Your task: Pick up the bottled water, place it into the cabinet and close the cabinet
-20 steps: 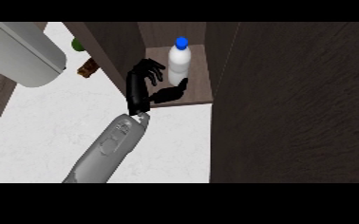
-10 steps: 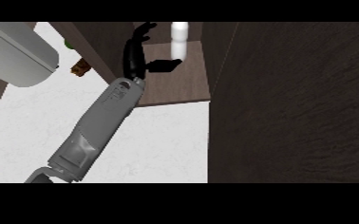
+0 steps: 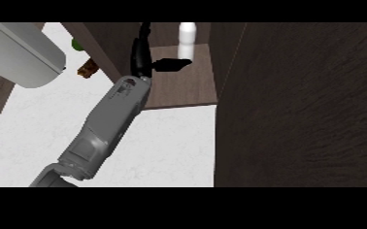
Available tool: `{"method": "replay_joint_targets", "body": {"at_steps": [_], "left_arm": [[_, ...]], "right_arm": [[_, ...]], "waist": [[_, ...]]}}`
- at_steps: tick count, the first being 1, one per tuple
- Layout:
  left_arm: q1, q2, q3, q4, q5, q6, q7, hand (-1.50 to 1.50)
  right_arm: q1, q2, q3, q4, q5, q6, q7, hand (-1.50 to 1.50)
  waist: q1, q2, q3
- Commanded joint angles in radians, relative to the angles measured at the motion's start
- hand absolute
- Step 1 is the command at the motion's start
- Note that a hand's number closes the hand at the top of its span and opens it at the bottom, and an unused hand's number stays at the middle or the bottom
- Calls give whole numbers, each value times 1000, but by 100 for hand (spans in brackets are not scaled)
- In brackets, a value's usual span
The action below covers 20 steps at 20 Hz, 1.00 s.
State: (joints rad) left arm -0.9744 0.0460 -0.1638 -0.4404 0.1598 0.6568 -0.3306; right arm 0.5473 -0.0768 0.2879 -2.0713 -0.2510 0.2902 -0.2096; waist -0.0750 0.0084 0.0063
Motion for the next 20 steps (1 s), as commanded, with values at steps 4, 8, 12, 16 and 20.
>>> {"method": "replay_joint_targets", "body": {"at_steps": [4, 8, 12, 16, 20], "left_arm": [[1, 65, 138, 41, 98, -208, -220, -150], [-21, 38, 171, 43, 129, -305, -280, -150], [36, 63, 169, -12, 136, -385, -312, -150], [105, -17, 125, -113, 141, -353, -306, -150], [214, -26, 74, -262, 152, -369, -282, -150]], "right_arm": [[-27, 4, -20, -15, 5, -29, 20, -150], [-17, 30, 46, 6, 66, -42, -5, -150], [38, -12, -16, 16, 18, 1, -58, -150], [76, 17, 26, -55, 53, -60, -21, -150], [96, 30, 52, -74, 62, -74, -30, -150]], "waist": [[29, 11, -8], [40, 4, -8], [60, -6, -7], [78, -15, -7], [91, -20, -6]]}}
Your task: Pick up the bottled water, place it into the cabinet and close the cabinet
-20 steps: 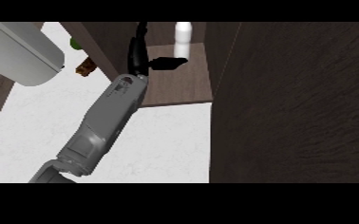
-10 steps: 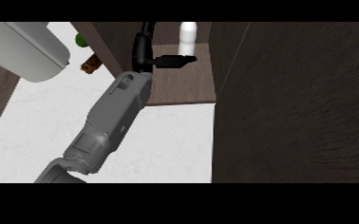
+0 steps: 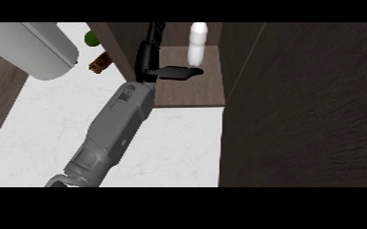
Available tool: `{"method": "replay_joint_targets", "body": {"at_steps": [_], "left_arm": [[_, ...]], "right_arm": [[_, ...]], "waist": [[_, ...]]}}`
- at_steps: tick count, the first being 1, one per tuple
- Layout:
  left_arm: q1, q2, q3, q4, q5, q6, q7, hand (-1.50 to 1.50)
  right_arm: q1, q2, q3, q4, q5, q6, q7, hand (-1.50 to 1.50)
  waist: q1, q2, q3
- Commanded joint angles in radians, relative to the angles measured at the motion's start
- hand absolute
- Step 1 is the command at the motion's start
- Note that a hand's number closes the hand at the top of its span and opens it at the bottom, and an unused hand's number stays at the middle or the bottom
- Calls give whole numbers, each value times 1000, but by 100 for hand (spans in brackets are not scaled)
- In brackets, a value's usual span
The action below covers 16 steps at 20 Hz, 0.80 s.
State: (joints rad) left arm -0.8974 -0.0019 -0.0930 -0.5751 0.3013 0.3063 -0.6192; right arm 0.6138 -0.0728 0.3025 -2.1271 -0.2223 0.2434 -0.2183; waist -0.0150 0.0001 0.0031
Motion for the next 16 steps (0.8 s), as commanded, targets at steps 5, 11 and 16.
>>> {"method": "replay_joint_targets", "body": {"at_steps": [5, 11, 16], "left_arm": [[252, 51, -54, -281, 41, -66, 71, -150], [388, 36, -129, -583, 66, -20, 216, -150], [584, 90, -190, -897, 64, -11, 302, -150]], "right_arm": [[48, -7, 32, -28, 28, -11, -10, -150], [72, -1, 65, -18, 49, -28, -6, -150], [46, -52, -5, -95, -38, -15, 78, -150]], "waist": [[40, -12, -3], [38, -12, -3], [38, -9, -3]]}}
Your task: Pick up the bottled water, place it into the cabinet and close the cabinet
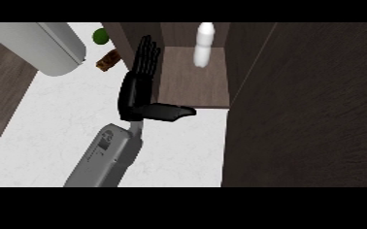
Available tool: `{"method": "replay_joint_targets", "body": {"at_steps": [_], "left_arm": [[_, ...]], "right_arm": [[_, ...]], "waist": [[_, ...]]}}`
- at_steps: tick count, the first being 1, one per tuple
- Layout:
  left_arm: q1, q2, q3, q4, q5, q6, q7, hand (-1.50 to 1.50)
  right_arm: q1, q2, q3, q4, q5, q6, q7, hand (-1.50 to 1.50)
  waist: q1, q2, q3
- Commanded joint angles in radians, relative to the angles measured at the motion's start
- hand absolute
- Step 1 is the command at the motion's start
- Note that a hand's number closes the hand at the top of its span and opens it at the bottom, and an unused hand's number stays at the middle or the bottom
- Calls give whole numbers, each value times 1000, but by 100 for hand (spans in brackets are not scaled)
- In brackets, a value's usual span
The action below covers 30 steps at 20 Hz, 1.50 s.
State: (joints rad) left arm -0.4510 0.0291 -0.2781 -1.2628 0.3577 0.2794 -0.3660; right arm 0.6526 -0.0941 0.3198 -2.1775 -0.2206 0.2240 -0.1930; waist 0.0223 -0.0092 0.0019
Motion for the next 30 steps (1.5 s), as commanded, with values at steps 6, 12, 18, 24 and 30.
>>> {"method": "replay_joint_targets", "body": {"at_steps": [6, 12, 18, 24, 30], "left_arm": [[388, 80, -134, -569, -30, 62, 164, -150], [579, 135, -240, -812, -55, 57, 190, -150], [764, 199, -196, -871, -38, 16, 74, -150], [965, 329, -51, -1035, 71, -79, 19, -150], [1120, 348, -14, -1094, 152, -176, -61, -150]], "right_arm": [[3, -6, 27, -12, 22, -4, -20, -150], [-36, -71, 95, 1, 142, 42, -3, 150], [-40, -192, 152, -74, 176, 136, 73, 150], [-48, -179, 313, -121, 275, 125, 127, 150], [-109, -127, 405, -196, 347, 94, 223, 150]], "waist": [[-14, 3, -2], [-12, 3, -1], [-9, 4, -2], [2, 2, -4], [19, 2, -5]]}}
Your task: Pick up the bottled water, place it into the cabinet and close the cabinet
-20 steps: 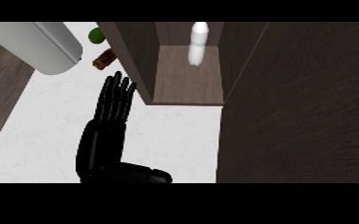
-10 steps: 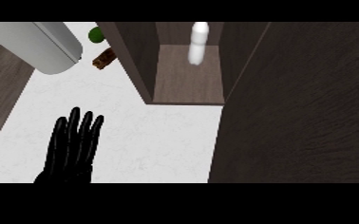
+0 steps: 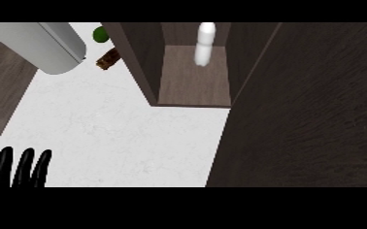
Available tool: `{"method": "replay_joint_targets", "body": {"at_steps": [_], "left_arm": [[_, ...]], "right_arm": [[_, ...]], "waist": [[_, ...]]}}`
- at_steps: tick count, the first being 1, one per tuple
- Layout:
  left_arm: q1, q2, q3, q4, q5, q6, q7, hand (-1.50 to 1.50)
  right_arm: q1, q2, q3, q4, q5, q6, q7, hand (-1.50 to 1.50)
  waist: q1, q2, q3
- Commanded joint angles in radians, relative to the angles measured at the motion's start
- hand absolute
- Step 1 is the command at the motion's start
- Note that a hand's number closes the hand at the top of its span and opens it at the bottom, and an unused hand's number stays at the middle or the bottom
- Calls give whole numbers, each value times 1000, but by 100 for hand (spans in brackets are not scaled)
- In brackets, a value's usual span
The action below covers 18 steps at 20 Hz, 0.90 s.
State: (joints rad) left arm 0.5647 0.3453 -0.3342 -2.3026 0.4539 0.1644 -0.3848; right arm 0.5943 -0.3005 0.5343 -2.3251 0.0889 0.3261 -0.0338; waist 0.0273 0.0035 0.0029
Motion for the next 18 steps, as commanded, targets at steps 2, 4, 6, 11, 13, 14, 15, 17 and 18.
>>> {"method": "replay_joint_targets", "body": {"at_steps": [2, 4, 6, 11, 13, 14, 15, 17, 18], "left_arm": [[117, 58, 120, -11, 130, -128, -63, -150], [142, 63, 138, -38, 147, -136, -57, -150], [166, 73, 147, -53, 149, -156, -59, -150], [153, 92, 211, -25, 208, -212, -57, -150], [176, 105, 250, -13, 231, -239, -62, -150], [206, 104, 257, -49, 245, -258, -77, -150], [209, 121, 291, -6, 267, -292, -82, -150], [232, 127, 304, -16, 274, -323, -92, -150], [270, 121, 314, -12, 274, -342, -111, -150]], "right_arm": [[-92, 83, 177, -37, 29, 7, 89, 150], [-86, 115, 223, -58, 63, -16, 117, 150], [-100, 130, 233, -54, 43, -7, 171, 150], [-168, 212, 218, -2, -19, -20, 215, 150], [-185, 237, 202, 10, -39, -29, 248, 150], [-221, 251, 175, 42, -53, -28, 256, 150], [-227, 267, 173, 26, -60, -37, 271, 150], [-325, 292, 122, 83, -98, -65, 316, 150], [-344, 293, 129, 76, -109, -73, 340, 150]], "waist": [[19, -7, -7], [16, -9, -7], [29, -7, -7], [42, 1, -8], [37, -1, -7], [61, -2, -7], [48, -4, -8], [54, 0, -6], [55, -4, -6]]}}
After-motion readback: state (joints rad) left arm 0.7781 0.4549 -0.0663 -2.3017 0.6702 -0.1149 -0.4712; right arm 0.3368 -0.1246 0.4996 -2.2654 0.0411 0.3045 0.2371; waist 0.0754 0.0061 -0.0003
